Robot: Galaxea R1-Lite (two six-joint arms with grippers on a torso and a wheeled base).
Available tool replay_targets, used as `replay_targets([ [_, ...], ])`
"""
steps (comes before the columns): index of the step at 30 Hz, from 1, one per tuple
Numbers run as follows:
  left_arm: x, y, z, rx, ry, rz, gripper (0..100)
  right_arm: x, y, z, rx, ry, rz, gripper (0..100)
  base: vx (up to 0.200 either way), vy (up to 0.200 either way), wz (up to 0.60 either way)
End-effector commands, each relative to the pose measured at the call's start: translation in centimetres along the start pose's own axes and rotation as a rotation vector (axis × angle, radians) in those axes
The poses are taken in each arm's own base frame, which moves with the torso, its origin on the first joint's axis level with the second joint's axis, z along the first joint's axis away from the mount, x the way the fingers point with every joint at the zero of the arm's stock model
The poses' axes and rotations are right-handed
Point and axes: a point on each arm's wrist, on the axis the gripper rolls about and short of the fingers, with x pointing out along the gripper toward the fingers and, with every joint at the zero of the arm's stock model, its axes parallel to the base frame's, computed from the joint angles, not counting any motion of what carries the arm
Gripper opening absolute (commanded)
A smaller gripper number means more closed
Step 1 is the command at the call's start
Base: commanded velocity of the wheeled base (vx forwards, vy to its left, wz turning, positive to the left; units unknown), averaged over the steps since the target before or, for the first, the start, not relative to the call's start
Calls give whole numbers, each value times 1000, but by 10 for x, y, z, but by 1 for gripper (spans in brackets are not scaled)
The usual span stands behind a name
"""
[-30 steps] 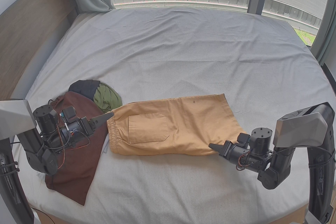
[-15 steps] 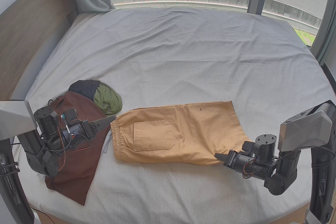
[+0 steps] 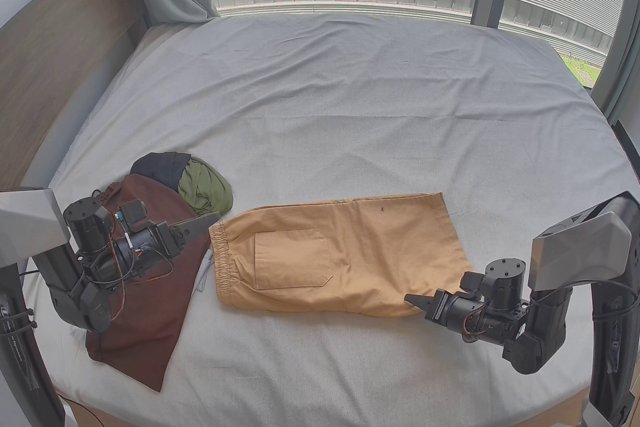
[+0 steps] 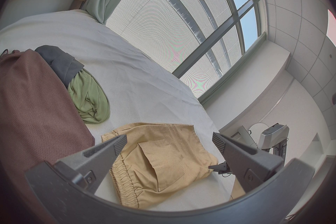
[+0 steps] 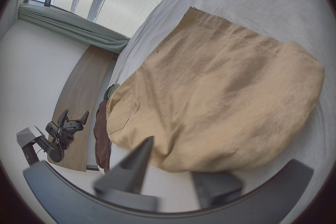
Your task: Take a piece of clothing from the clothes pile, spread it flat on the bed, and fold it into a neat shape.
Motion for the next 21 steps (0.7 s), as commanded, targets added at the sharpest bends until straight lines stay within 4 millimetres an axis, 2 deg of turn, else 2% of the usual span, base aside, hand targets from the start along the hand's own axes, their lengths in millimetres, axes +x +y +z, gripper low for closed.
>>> replay_targets([
  [1,0,1,3,5,-7,-3,100,-14,0,-12,-40,62,-18,100,0,0,0],
  [7,1,1,3,24,-9,-4,100,-25,4,-23,-71,135,-1,100,0,0,0],
  [11,1,1,3,43,-8,-3,100,-32,16,-21,-93,137,49,100,0,0,0],
  [14,0,3,1,69,-4,1,100,-50,34,-19,-115,154,129,100,0,0,0],
  [19,1,3,1,76,-3,2,100,-66,55,-12,-151,120,214,100,0,0,0],
  [21,1,3,1,77,-3,2,100,-66,56,-12,-152,118,216,100,0,0,0],
])
